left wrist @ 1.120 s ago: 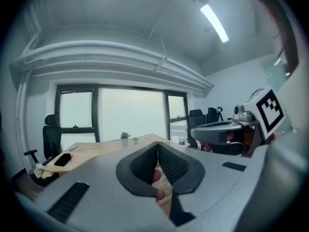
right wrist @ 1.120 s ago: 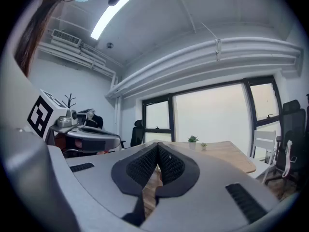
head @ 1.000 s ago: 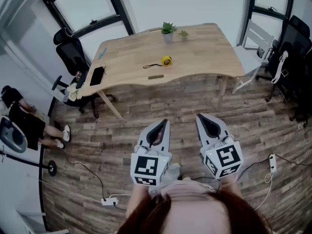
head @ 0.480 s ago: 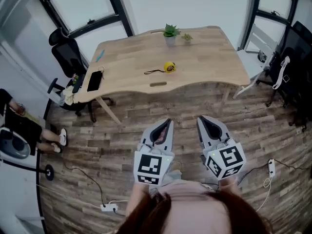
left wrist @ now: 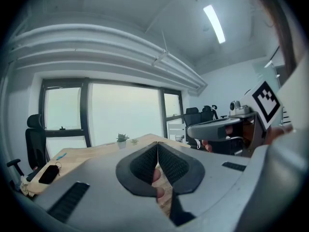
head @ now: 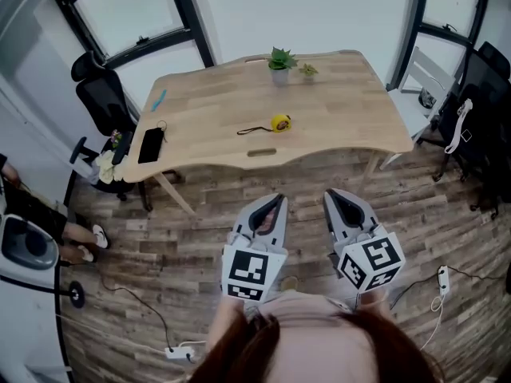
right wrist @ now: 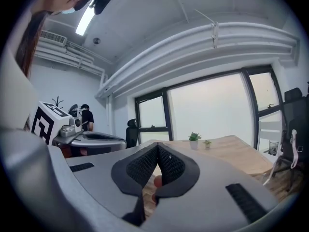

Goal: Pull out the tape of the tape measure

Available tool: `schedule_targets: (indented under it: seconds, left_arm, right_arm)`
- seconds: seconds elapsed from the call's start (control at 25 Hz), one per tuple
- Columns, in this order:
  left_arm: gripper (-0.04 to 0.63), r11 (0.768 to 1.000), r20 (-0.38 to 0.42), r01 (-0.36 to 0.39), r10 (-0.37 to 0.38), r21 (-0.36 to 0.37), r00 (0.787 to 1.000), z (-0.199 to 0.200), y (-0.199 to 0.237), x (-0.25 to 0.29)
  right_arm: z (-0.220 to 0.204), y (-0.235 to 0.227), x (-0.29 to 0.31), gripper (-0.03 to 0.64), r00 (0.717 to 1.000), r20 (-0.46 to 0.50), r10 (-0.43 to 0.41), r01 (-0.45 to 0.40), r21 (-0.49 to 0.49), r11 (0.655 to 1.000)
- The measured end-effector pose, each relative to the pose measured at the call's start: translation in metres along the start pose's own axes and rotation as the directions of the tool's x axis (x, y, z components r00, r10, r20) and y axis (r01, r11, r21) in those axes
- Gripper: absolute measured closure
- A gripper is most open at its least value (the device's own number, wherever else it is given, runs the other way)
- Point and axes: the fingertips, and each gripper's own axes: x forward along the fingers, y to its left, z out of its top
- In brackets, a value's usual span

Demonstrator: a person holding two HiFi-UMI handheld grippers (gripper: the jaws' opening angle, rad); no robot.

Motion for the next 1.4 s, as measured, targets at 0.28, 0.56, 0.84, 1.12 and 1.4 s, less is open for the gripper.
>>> schedule_targets:
  seconds: [0.28,0.56,0.84,1.12,1.4]
  left_arm:
    - [0.594,1.000,-0.001,0.019,-0.019,0.010,1.000,-0.004,0.031,0.015]
    - [0.594,0.999,-0.022,0.036,-0.036,0.028,0.999,-0.010,0.046,0.025]
    - [0.593,0.998,-0.046,0.043,-0.041,0.045,0.998,-0.018,0.048,0.042]
    - [0.594,0.998,-0.061,0.031,-0.027,0.058,0.998,-0.017,0.061,0.076]
    - [0.594,0.999,-0.062,0.019,-0.017,0.028,0.998,-0.006,0.083,0.130]
  right_arm:
    - [0.003,0.000,0.036,0.618,1.000,0.012,-0.014,0.014,0.008,1.000]
    - [0.007,-0.003,0.054,0.618,0.998,0.025,-0.050,0.050,-0.001,0.999]
    - [0.005,-0.020,0.065,0.618,0.997,0.037,-0.074,0.074,0.007,0.997]
    - [0.010,-0.049,0.095,0.618,0.997,0.050,-0.066,0.066,-0.012,0.998]
    - [0.019,-0.084,0.135,0.618,0.999,0.046,-0.029,0.029,-0.007,1.000]
